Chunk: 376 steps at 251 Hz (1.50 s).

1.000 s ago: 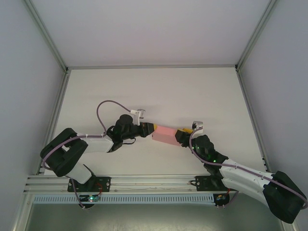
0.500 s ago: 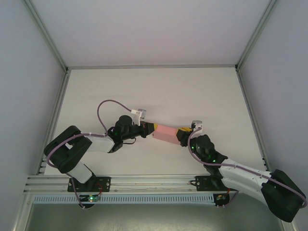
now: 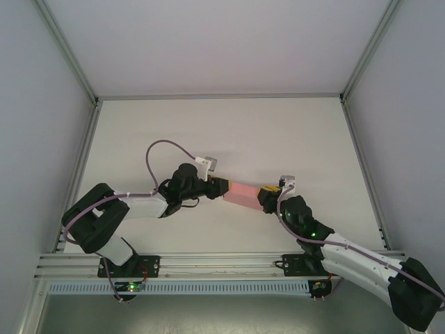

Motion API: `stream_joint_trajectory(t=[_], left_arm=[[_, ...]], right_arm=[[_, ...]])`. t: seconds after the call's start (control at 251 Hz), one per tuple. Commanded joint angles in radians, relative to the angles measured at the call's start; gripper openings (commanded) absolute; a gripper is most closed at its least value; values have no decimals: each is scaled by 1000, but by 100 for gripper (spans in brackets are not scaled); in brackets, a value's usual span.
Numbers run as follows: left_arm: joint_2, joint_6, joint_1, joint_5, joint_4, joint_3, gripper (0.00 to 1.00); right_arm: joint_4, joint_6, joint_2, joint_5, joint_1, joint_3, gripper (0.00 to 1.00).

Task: Assemble paper box

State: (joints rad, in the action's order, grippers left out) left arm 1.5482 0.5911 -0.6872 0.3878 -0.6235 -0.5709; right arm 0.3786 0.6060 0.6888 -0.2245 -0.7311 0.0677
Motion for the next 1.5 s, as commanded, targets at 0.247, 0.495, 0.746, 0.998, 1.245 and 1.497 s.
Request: stream_joint_trajectory(t=[0.247,0.495,0.746,0.998,1.245,1.497], left_arm=[[-62,-69,-8,-45,345,-109,92],[-142,-129,-8,-144,505,-193,100],[-215,-125,-8,-307,758,-307,100],[-283,-107,-5,-592,1100,-390,100],[-400,-59,20,-687,1148,-275,100],[-520,-38,41,-704,1152,-174,100]], right_arm=[[-337,25,-13,-42,-7,94,49],[-391,-12,67,-21,-5,243,66],[-484,-145,91,49,35,382,98],[-849,-577,316,444,29,708,99],[-1132,-867,607,231,-80,978,98],[-1189,-966,770,138,-82,1036,98]])
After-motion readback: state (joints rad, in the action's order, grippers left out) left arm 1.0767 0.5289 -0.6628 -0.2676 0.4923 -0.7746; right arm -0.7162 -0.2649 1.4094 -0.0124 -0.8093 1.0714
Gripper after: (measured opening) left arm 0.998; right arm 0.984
